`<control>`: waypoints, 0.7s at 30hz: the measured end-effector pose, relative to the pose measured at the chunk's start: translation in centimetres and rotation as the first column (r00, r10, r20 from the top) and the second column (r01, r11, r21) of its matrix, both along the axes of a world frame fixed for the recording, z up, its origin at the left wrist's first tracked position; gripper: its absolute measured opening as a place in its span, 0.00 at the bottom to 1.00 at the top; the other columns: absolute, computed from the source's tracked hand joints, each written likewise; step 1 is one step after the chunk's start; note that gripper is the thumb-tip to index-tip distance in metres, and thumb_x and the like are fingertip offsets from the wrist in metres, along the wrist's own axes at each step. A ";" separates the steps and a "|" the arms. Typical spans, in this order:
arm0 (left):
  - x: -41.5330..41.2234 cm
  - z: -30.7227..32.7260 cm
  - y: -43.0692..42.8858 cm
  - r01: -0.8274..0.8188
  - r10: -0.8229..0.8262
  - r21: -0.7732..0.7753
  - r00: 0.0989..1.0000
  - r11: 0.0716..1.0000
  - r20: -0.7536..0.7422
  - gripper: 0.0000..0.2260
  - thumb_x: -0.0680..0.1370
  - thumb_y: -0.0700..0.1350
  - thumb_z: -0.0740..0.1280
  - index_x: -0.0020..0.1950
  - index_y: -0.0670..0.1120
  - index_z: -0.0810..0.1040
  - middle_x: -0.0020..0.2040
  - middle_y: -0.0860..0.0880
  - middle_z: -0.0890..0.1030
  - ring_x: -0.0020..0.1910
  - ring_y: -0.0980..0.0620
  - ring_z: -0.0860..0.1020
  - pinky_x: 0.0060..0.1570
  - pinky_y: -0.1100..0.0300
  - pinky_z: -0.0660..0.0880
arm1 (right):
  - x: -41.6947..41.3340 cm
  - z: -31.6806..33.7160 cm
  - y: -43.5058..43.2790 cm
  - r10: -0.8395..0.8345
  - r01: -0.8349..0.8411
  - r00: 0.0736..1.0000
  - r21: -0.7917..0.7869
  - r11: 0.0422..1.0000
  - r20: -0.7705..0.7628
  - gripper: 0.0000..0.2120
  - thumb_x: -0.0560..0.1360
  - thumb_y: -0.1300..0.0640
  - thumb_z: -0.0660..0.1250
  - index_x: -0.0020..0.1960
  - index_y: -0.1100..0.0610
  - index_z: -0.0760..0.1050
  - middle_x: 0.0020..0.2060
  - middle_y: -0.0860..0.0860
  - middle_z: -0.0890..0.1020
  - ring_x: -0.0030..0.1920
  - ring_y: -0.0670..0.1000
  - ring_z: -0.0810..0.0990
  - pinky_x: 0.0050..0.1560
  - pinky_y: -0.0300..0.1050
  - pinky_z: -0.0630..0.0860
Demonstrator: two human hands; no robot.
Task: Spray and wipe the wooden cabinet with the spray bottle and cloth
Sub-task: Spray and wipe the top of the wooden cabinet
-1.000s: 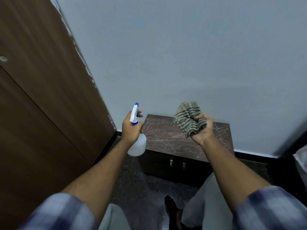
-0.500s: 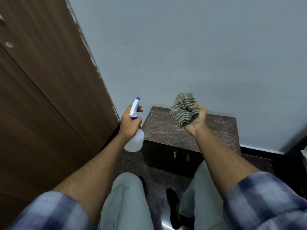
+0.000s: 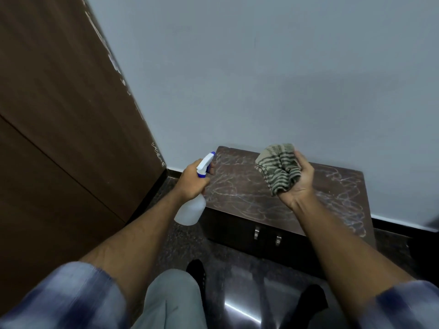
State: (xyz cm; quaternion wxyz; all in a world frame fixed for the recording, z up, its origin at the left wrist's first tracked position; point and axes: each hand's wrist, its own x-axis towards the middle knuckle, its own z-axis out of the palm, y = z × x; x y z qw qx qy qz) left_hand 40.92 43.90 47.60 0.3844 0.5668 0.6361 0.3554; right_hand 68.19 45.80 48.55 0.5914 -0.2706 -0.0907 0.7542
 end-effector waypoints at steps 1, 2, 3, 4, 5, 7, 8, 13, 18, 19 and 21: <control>-0.2 -0.6 0.8 0.006 -0.006 0.000 1.000 1.000 -0.015 0.13 0.76 0.29 0.65 0.55 0.42 0.79 0.47 0.47 0.81 0.42 0.50 0.76 0.40 0.57 0.73 | -0.1 -0.8 0.7 -0.008 0.009 0.999 -0.025 1.000 0.038 0.26 0.78 0.47 0.66 0.70 0.62 0.74 0.56 0.59 0.80 0.53 0.59 0.81 0.55 0.53 0.81; -0.5 -1.2 1.5 0.012 -0.012 -0.001 1.000 1.000 -0.027 0.10 0.76 0.31 0.67 0.53 0.43 0.80 0.46 0.48 0.81 0.42 0.52 0.76 0.43 0.57 0.73 | -0.2 -1.4 1.3 -0.003 0.006 0.998 -0.042 0.999 0.066 0.27 0.78 0.49 0.67 0.72 0.62 0.73 0.57 0.59 0.80 0.52 0.59 0.82 0.55 0.53 0.80; -0.7 -1.8 2.2 0.017 -0.017 -0.005 0.999 1.000 -0.036 0.07 0.77 0.34 0.69 0.53 0.42 0.80 0.46 0.46 0.82 0.43 0.53 0.77 0.46 0.57 0.73 | -0.4 -2.1 2.0 0.004 0.002 0.994 -0.052 0.999 0.110 0.25 0.78 0.53 0.68 0.72 0.62 0.73 0.55 0.60 0.80 0.49 0.58 0.82 0.51 0.51 0.82; -1.0 -2.3 2.8 0.017 -0.018 -0.010 0.999 1.000 -0.043 0.05 0.78 0.38 0.71 0.53 0.41 0.80 0.46 0.43 0.82 0.44 0.52 0.77 0.48 0.56 0.73 | -0.8 -2.7 2.7 0.004 0.006 0.986 -0.056 0.998 0.169 0.22 0.77 0.59 0.66 0.70 0.61 0.73 0.54 0.60 0.79 0.44 0.58 0.82 0.43 0.49 0.82; -1.3 -2.8 3.4 0.010 -0.010 -0.014 0.999 1.000 -0.052 0.06 0.78 0.41 0.72 0.53 0.41 0.81 0.47 0.40 0.83 0.44 0.51 0.77 0.48 0.55 0.73 | -1.3 -3.2 3.3 0.000 0.015 0.973 -0.064 0.998 0.233 0.21 0.76 0.66 0.63 0.69 0.61 0.72 0.52 0.61 0.78 0.38 0.56 0.81 0.35 0.45 0.80; -2.1 -3.8 4.5 -0.010 0.009 -0.011 0.997 1.000 -0.075 0.06 0.78 0.43 0.73 0.52 0.42 0.82 0.48 0.39 0.84 0.42 0.51 0.76 0.46 0.56 0.73 | -2.4 -4.0 4.4 -0.001 0.029 0.949 -0.084 0.996 0.316 0.24 0.74 0.74 0.55 0.66 0.59 0.71 0.46 0.62 0.75 0.25 0.50 0.77 0.23 0.37 0.73; -2.4 -4.3 5.0 -0.018 0.017 -0.012 0.997 1.000 -0.079 0.05 0.78 0.42 0.72 0.52 0.43 0.82 0.49 0.40 0.84 0.42 0.51 0.76 0.46 0.55 0.73 | -2.9 -4.4 4.9 -0.003 0.034 0.945 -0.089 0.995 0.328 0.24 0.73 0.75 0.52 0.65 0.58 0.70 0.43 0.61 0.74 0.20 0.48 0.72 0.20 0.35 0.69; -4.2 -6.3 7.5 -0.024 0.018 -0.053 0.994 0.998 -0.104 0.05 0.76 0.38 0.69 0.50 0.43 0.82 0.50 0.38 0.85 0.43 0.40 0.80 0.44 0.49 0.78 | -4.6 -6.7 7.0 0.020 0.015 0.952 -0.109 0.994 0.306 0.22 0.75 0.74 0.48 0.61 0.54 0.65 0.35 0.51 0.69 0.17 0.44 0.69 0.17 0.32 0.65; -5.0 -7.8 8.9 0.036 -0.058 -0.141 0.987 0.989 -0.151 0.04 0.76 0.39 0.70 0.50 0.43 0.83 0.43 0.46 0.83 0.39 0.50 0.77 0.39 0.59 0.72 | -5.5 -8.3 7.8 -0.024 0.047 0.956 -0.072 0.996 0.292 0.26 0.74 0.75 0.47 0.65 0.58 0.67 0.49 0.62 0.72 0.29 0.54 0.74 0.20 0.34 0.70; -5.1 -8.0 9.0 0.034 -0.059 -0.157 0.986 0.987 -0.158 0.04 0.76 0.39 0.70 0.49 0.42 0.82 0.42 0.46 0.82 0.39 0.50 0.77 0.38 0.59 0.72 | -5.5 -8.6 8.1 -0.036 0.061 0.950 -0.070 0.996 0.309 0.26 0.73 0.75 0.47 0.66 0.58 0.67 0.52 0.63 0.71 0.32 0.55 0.72 0.22 0.34 0.70; -5.3 -8.3 9.3 0.006 -0.036 -0.173 0.984 0.985 -0.172 0.03 0.77 0.40 0.69 0.47 0.42 0.81 0.40 0.45 0.81 0.38 0.48 0.76 0.39 0.58 0.70 | -5.7 -9.3 9.1 -0.036 0.065 0.946 -0.082 0.995 0.321 0.26 0.72 0.75 0.48 0.65 0.57 0.68 0.50 0.62 0.71 0.29 0.53 0.73 0.22 0.34 0.70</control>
